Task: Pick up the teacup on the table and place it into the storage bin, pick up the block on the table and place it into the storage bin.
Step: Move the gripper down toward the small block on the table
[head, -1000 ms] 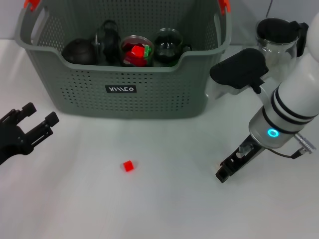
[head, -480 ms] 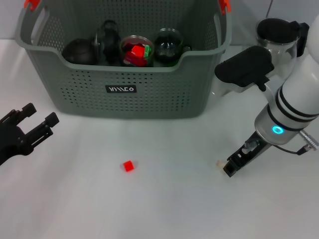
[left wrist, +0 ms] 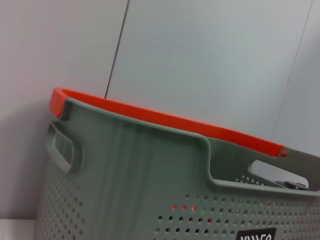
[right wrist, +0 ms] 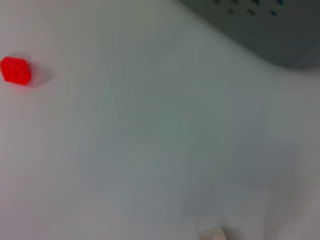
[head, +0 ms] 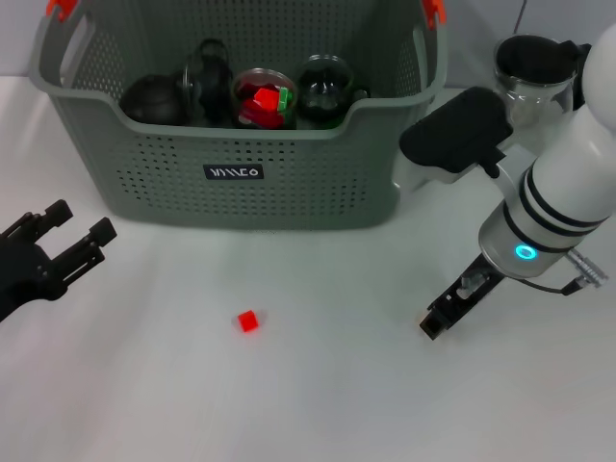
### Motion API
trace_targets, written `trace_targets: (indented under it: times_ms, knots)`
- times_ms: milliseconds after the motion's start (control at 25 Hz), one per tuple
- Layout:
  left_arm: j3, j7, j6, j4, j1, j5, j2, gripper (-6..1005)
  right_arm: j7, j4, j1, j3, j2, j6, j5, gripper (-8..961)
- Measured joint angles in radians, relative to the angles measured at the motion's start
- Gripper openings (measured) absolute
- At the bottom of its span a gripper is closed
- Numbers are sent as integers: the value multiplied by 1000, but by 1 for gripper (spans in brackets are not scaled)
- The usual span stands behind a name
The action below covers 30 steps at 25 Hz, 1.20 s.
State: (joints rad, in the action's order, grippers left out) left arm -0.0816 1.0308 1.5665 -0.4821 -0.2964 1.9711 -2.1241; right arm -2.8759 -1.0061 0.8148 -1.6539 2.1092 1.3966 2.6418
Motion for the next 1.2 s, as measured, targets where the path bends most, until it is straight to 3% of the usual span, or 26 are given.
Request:
trace_targets:
  times_ms: [800, 1000, 1200]
  knots:
    - [0, 0, 0, 7, -4, 0, 1, 753, 63, 5, 0, -110, 0, -42, -13, 536]
    - [0, 0, 0, 7, -3, 0, 1, 753, 48, -3, -2, -125, 1, -41, -13, 347]
    - [0, 0, 0, 7, -1, 0, 1, 753, 47, -6, -4, -118, -2, -38, -21, 227]
